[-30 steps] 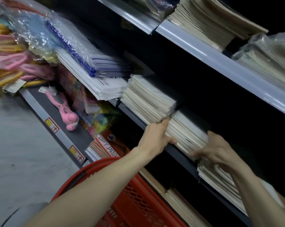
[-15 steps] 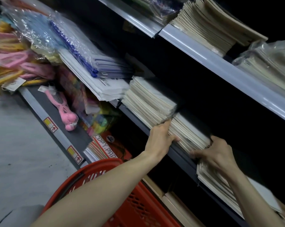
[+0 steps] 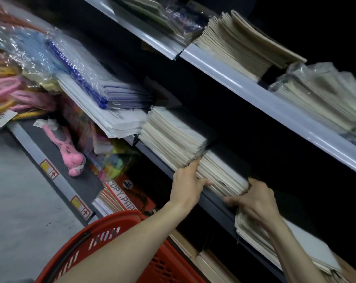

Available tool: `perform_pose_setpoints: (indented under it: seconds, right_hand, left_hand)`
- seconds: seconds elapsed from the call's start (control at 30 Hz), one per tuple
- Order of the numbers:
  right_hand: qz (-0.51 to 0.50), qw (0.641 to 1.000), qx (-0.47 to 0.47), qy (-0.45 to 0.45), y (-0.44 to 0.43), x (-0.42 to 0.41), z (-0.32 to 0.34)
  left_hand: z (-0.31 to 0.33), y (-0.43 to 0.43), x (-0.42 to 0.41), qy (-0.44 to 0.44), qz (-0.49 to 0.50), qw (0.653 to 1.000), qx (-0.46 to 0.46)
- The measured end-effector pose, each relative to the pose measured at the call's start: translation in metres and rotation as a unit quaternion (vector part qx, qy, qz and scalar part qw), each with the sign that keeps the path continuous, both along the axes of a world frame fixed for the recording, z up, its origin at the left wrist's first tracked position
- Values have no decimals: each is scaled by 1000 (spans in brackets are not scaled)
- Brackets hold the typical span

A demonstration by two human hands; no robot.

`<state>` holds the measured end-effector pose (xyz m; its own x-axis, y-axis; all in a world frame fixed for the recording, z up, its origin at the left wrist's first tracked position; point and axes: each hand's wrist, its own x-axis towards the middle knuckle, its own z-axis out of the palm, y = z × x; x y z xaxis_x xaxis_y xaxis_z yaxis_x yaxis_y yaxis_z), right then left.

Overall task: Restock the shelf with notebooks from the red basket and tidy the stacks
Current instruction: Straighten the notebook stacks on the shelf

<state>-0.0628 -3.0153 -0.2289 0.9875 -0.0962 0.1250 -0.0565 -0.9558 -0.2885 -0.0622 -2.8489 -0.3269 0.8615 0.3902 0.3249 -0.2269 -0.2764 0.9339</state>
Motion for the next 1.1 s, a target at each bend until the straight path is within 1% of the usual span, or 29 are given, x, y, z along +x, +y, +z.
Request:
perform_pose_setpoints:
  seconds: [0.03,0.13,0.2,0.23,0.3,0.37,0.43,0.47,0.5,0.57,0.63,0.73,0.8,0.87,0.97,1.1]
  right_hand:
    - [3,1000,3,-6,1,-1,1]
    - [8,999,-20,-24,7,-3,2]
    - [7,1000,-7,-9,7,-9,5]
    - [12,1000,22,1,4,-11,7]
    - [34,991,126,-2,-4,-23,18]
    - [48,974,211,-64,-23,-45,31]
    - [16,963,224,-146,-59,-70,36]
    - [-16,961,214,-172,-80,-85,39]
    - [-53,961,205,-180,-99,-98,39]
    - [-111,954,221,-166,-130,-113,34]
    - [-131,948,252,-143,-152,-113,25]
    - [-135,946,267,-123,-160,-106,22]
    - [-141,950,259,-99,-157,-99,22]
    - [-136,967,202,-77,-153,-93,22]
    - [-112,984,119,-73,-140,-91,18]
    - [-78,989,106,-62,-131,-90,3]
  left_hand:
    - [0,0,1,6,4,1000,-6]
    - [-3,-5,-1,24,10,1000,15]
    - [1,-6,-6,24,3,1000,18]
    - [2,-5,-9,20,-3,1000,7]
    - [2,-3,-13,-3,-8,999,-34]
    - [0,-4,-26,-42,19,997,-54]
    - [-4,-8,-46,-73,35,996,-44]
    - [-4,-11,-57,-79,20,996,-37]
    - [-3,-14,-65,-76,-7,997,-28]
    - [1,-22,-73,-52,-82,995,15]
    - [12,-38,-73,-15,-149,987,66]
    - [27,-68,-70,51,-208,975,64]
    - [30,-85,-67,70,-218,971,64]
    - [25,-98,-64,74,-205,973,78]
    - [17,-105,-63,45,-179,979,89]
    - [13,-106,-55,16,-136,987,87]
